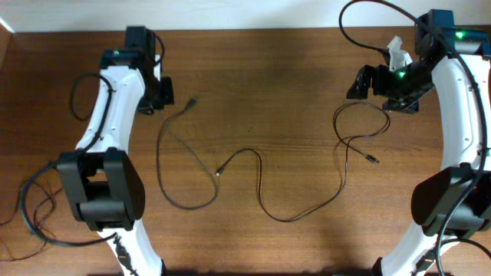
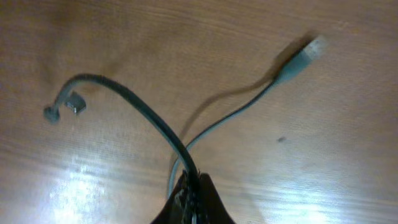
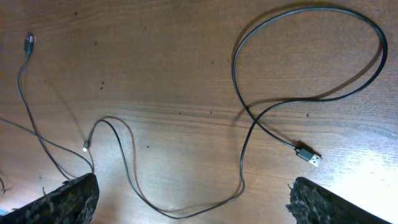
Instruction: Untangle cables
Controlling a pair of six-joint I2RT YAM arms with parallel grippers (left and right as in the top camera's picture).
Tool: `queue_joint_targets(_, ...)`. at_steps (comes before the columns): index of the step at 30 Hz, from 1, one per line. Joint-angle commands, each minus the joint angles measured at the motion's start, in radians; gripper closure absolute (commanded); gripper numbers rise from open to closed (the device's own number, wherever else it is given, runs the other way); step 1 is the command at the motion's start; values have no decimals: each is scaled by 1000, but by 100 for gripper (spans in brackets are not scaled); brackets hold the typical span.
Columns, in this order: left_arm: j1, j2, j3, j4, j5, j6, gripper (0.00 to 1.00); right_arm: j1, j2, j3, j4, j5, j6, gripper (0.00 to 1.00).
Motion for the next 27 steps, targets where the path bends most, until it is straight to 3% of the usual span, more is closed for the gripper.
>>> queue_joint_targets(1, 1, 10, -115, 104, -74, 55, 81, 10, 5, -5, 8, 9, -8, 1)
queue_joint_targets(3, 1, 14, -167, 179, -73, 55, 57, 10, 5, -5, 10, 8, -8, 1)
queue_joint_targets(6, 0, 23, -222, 286, -70, 56, 40, 10, 5, -5, 10, 8, -8, 1)
queue_joint_targets(12, 0, 42, -293, 407, -43, 149, 39, 10, 5, -5, 10, 8, -8, 1)
queue_joint_targets(16, 0, 73, -293, 412, 71, 304, 55, 10, 5, -5, 10, 8, -8, 1)
queue_joint_targets(22, 0, 148, -293, 397, 78, 363, 44, 10, 5, -5, 9, 8, -8, 1)
queue_joint_targets(26, 0, 159, -290, 397, 67, 362, 94, 10, 5, -5, 10, 8, -8, 1)
queue_joint_targets(27, 0, 159, -280, 393, 66, 362, 100, 10, 5, -5, 10, 8, -8, 1)
